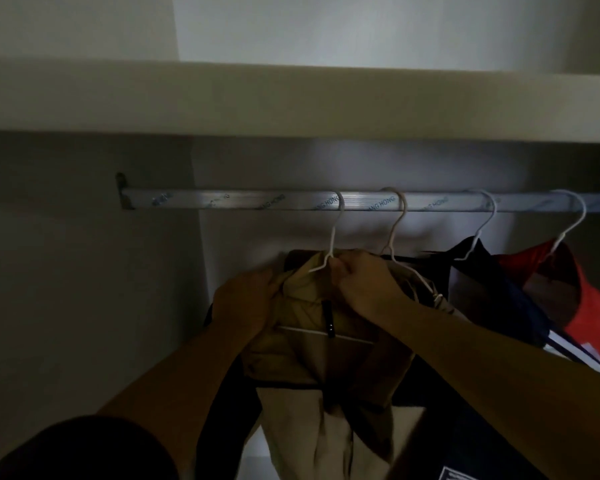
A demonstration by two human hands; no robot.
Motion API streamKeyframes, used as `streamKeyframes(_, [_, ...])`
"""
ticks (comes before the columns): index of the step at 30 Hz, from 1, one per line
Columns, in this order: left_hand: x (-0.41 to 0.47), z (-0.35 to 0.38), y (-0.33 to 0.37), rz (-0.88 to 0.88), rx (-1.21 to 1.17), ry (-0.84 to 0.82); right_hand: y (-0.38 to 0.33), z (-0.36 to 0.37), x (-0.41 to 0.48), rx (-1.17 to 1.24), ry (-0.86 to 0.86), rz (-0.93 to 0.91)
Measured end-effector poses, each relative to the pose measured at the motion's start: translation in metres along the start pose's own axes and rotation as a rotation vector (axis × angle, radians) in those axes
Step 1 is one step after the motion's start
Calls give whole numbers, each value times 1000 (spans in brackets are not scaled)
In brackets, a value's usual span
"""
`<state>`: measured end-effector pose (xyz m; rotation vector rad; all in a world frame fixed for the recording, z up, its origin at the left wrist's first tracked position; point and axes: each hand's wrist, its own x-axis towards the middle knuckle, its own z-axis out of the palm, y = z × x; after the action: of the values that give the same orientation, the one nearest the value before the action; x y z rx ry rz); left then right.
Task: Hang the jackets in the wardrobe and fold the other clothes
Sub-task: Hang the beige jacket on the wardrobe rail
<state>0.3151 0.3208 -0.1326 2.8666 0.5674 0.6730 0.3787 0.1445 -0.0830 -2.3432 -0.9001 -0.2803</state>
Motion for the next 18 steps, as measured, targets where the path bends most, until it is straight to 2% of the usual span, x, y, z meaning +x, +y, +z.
streamKeyframes(5, [-8, 4, -7, 33, -294, -102, 9, 12, -49, -323, -3, -206])
streamKeyframes(7, [-13, 4, -11, 63, -326, -147, 11, 14, -75, -496, -13, -309])
streamKeyframes(9, [-19, 6, -13, 85, -300, -100, 14, 16, -91, -656, -68, -404])
streamKeyframes(11, [-28, 12, -13, 76, -316, -8, 19, 18, -102, -804, -244, -403])
streamKeyframes(13, [-42, 23, -16, -33, -445, 46, 30, 23, -105, -899, -358, -397])
streamKeyframes(15, [-67, 39, -19, -177, -604, 82, 35, 26, -104, -1003, -379, -420])
streamKeyframes(18, [-107, 66, -8, -259, -856, 136, 40, 34, -107, -1019, -398, -407])
